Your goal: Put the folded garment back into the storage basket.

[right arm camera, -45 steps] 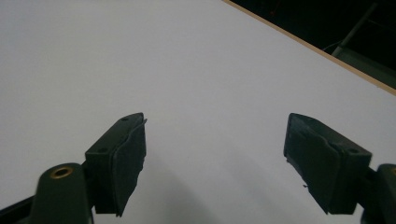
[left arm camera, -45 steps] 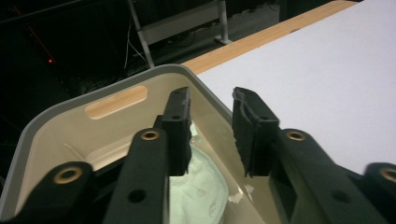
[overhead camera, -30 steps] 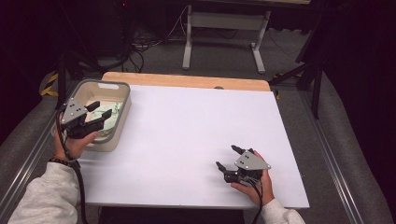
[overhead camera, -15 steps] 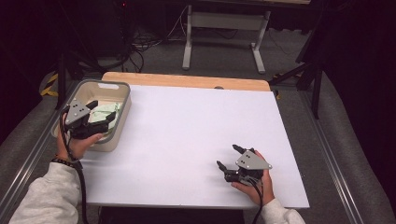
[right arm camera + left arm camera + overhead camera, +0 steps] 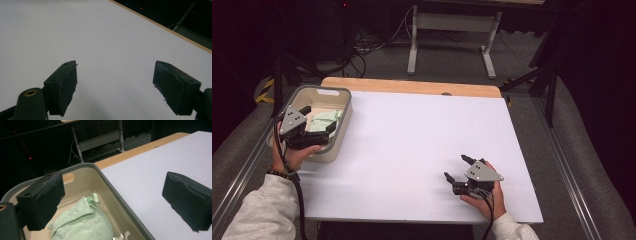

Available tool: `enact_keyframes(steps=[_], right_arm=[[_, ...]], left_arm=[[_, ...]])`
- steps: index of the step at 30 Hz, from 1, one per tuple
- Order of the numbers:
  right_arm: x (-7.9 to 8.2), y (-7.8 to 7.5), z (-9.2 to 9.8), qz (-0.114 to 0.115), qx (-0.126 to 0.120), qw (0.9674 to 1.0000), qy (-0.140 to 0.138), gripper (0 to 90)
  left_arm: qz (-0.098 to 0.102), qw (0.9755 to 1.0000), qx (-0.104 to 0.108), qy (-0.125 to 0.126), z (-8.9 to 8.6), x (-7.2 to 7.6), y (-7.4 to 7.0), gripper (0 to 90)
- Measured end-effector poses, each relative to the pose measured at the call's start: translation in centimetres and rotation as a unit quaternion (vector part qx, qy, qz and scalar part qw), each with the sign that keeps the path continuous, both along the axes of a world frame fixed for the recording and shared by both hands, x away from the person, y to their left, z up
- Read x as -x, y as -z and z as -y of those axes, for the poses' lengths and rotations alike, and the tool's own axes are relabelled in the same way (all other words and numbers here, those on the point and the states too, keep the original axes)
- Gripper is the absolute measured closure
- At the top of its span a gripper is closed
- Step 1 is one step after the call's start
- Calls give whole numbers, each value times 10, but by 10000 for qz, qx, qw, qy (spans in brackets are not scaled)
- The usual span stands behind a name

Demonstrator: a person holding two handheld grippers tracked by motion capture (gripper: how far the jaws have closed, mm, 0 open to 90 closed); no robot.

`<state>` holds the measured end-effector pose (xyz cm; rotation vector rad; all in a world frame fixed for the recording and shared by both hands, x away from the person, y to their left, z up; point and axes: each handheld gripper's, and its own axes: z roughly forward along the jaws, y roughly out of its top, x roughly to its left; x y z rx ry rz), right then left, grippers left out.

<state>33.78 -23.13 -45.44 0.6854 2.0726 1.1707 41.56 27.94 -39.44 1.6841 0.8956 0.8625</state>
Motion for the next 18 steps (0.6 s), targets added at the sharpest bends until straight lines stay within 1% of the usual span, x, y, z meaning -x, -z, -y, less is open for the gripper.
enact_keyframes(steps=[6,10,12,16,18], right_arm=[[1,-1,0,12,-8,10000,-7,204],[1,-1,1,32,-28,10000,18,201],[0,-1,1,27,-48,10000,20,197],[1,-1,1,34,-59,10000,16,197],[0,-1,1,34,-46,10000,20,197]], left_arm=[[63,10000,31,56,3,1,0,23],[85,9999,-20,68,8,2,1,16],[113,9998,36,147,10,3,2,11],[158,9996,-17,227,14,5,2,15],[164,9995,32,282,15,6,3,21]])
